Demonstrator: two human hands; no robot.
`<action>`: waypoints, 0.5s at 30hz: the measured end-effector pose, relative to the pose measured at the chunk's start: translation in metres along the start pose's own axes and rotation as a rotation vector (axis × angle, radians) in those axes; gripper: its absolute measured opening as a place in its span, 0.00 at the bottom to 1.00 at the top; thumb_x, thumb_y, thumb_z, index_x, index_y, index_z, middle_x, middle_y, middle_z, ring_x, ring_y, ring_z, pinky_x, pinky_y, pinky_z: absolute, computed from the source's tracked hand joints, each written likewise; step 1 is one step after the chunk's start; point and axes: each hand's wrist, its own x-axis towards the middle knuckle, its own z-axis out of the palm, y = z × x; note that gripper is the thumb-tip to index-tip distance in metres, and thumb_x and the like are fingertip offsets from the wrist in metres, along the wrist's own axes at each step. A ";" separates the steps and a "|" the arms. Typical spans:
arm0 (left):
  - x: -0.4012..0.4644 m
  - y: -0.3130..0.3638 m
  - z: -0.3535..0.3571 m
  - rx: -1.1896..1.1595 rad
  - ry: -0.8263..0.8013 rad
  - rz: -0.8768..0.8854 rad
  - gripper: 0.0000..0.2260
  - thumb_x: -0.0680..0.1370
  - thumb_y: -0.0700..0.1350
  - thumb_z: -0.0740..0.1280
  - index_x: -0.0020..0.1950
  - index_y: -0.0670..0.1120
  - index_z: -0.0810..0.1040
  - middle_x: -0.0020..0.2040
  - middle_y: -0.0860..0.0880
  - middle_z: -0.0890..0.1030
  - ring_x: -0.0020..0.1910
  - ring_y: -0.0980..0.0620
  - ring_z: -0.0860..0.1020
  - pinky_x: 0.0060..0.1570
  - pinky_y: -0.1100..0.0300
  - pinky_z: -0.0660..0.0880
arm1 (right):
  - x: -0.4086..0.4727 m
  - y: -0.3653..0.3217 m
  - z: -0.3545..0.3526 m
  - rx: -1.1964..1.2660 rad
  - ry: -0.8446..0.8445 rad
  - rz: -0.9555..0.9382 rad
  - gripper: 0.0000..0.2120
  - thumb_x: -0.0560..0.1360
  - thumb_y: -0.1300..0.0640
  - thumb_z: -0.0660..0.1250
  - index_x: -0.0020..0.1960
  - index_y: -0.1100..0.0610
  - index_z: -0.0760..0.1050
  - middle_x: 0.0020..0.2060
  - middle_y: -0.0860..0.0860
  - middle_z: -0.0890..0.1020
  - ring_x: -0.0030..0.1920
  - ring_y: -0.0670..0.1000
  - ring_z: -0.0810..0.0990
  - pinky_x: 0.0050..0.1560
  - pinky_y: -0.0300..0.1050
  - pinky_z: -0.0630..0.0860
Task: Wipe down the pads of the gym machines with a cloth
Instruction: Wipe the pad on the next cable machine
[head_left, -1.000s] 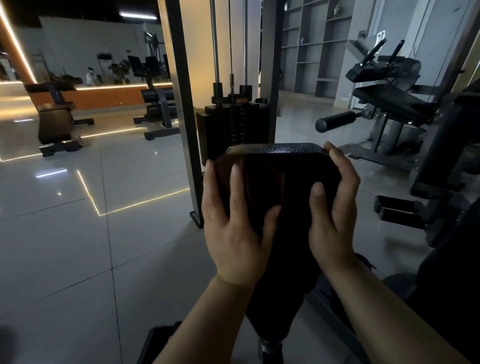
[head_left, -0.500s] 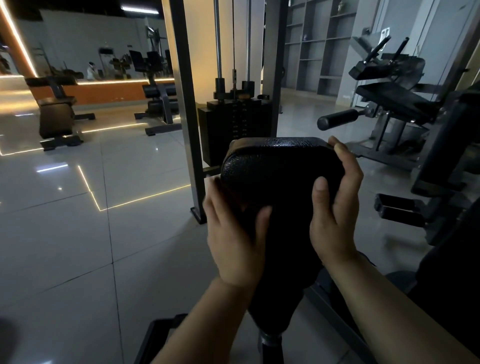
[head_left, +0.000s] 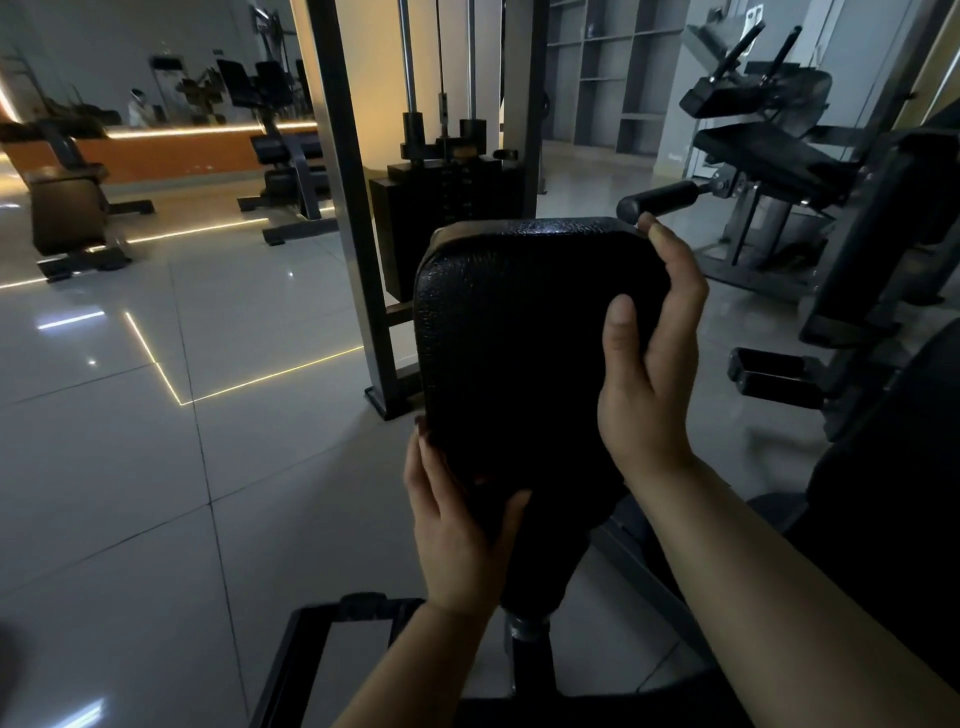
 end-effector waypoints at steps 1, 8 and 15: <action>-0.011 -0.005 0.002 -0.014 -0.019 -0.046 0.41 0.72 0.70 0.61 0.77 0.58 0.43 0.72 0.47 0.57 0.69 0.41 0.65 0.57 0.44 0.75 | 0.000 0.000 0.000 -0.011 0.002 -0.001 0.21 0.81 0.62 0.56 0.71 0.67 0.59 0.71 0.60 0.67 0.73 0.55 0.64 0.72 0.54 0.62; 0.010 0.012 -0.001 -0.039 -0.025 -0.084 0.43 0.72 0.70 0.61 0.76 0.51 0.45 0.71 0.35 0.61 0.64 0.37 0.71 0.57 0.54 0.69 | 0.000 0.000 0.000 -0.025 0.004 -0.007 0.21 0.80 0.63 0.55 0.72 0.66 0.59 0.71 0.60 0.67 0.73 0.54 0.64 0.73 0.48 0.62; 0.118 0.079 -0.023 -0.133 0.207 0.035 0.34 0.77 0.61 0.59 0.75 0.41 0.59 0.68 0.43 0.70 0.62 0.65 0.65 0.55 0.82 0.60 | 0.000 -0.001 -0.001 0.013 -0.010 -0.008 0.20 0.81 0.59 0.55 0.71 0.59 0.57 0.72 0.58 0.65 0.73 0.54 0.63 0.70 0.60 0.65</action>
